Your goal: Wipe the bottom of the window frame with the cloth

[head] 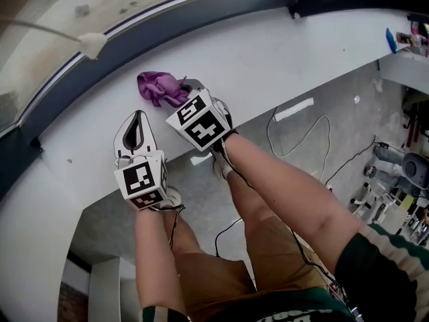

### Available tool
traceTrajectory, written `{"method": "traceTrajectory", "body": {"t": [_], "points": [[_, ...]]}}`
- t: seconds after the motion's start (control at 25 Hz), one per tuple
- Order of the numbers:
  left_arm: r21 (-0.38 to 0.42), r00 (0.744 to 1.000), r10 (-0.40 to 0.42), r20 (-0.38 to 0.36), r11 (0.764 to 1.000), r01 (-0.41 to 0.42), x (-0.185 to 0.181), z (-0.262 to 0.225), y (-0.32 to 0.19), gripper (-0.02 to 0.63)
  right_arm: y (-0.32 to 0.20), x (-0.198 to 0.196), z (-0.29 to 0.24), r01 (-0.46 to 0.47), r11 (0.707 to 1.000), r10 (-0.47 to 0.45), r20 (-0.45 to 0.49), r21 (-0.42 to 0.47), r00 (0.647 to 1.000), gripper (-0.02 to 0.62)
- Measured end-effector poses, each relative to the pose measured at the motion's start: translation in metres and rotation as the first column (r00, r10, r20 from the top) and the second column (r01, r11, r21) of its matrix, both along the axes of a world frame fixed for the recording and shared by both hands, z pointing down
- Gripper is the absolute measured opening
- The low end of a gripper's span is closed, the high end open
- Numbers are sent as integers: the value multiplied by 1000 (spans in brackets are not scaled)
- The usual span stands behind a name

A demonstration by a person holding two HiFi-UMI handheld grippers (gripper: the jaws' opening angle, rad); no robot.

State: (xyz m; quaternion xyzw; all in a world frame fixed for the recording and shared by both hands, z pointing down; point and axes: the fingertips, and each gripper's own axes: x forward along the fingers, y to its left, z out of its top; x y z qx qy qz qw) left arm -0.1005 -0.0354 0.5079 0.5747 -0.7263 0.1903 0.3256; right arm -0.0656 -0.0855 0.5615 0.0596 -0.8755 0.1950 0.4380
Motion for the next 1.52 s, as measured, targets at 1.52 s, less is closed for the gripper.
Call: {"method": "traceTrajectory", "body": {"t": [1.52], "points": [[68, 947, 321, -22, 945, -319, 205, 7, -220, 9, -206, 206, 1, -252, 965, 254, -16, 77, 967, 132]]}}
